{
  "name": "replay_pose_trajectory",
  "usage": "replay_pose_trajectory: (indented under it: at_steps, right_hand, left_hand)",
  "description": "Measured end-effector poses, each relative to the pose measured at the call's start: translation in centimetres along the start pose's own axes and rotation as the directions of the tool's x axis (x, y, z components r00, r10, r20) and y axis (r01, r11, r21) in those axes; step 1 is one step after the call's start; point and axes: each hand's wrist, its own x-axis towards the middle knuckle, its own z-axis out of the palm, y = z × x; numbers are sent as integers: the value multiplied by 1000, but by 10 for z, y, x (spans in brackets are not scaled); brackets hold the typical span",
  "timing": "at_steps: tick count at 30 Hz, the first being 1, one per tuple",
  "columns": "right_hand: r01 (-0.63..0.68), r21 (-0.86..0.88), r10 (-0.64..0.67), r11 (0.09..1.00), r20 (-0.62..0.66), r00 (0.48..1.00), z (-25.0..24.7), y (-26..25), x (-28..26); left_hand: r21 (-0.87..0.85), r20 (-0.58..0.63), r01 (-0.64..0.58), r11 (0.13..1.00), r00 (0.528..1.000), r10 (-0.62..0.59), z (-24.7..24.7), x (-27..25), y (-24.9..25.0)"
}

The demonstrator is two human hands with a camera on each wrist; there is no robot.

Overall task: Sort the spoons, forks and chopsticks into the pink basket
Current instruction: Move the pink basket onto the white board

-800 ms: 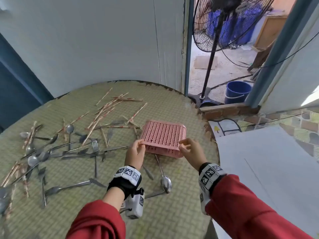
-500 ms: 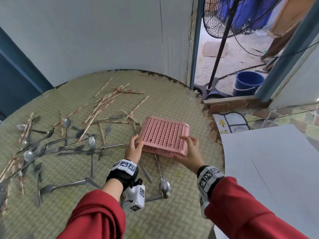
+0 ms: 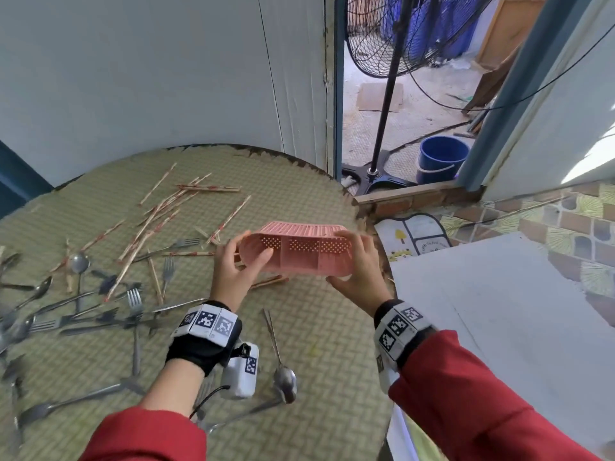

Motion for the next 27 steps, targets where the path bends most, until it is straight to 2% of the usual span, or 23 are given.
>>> replay_pose_trajectory:
  at_steps: [3,5,7,10,14,18,22,27]
  right_hand:
    - [40,-47,-40,998,-18,999,-58,-1,13]
    - [65,-79,-65,995,1,998,-102,1,17]
    - [61,-95,-59,994,16,998,-142,10,16]
    - [12,-122,-9,992,22,1000,-195,33,8]
    - [-103,-102,111,989,75,991,-249,81,-5]
    - [-183,-231,212,956,106,972,-273,138,-15]
    - [-276,-266,311,924,102,945,-271,195,-28]
    - [-376,-186,401,908,122,908,-236,267,-43]
  left_hand:
    - [180,113,-159,971,984,140,15,-5,41]
    - [241,126,-291,926,955,267,33,-6,61]
    - [255,140,-387,886,921,363,57,-7,78]
    - [135,215,-413,901,900,380,103,-17,100]
    - [43,308,-369,928,889,339,172,-37,115]
    - [101,344,-329,939,897,278,238,-57,110]
    - [151,375,-179,972,920,111,304,-72,82]
    - [259,379,-57,964,924,-47,350,-83,41]
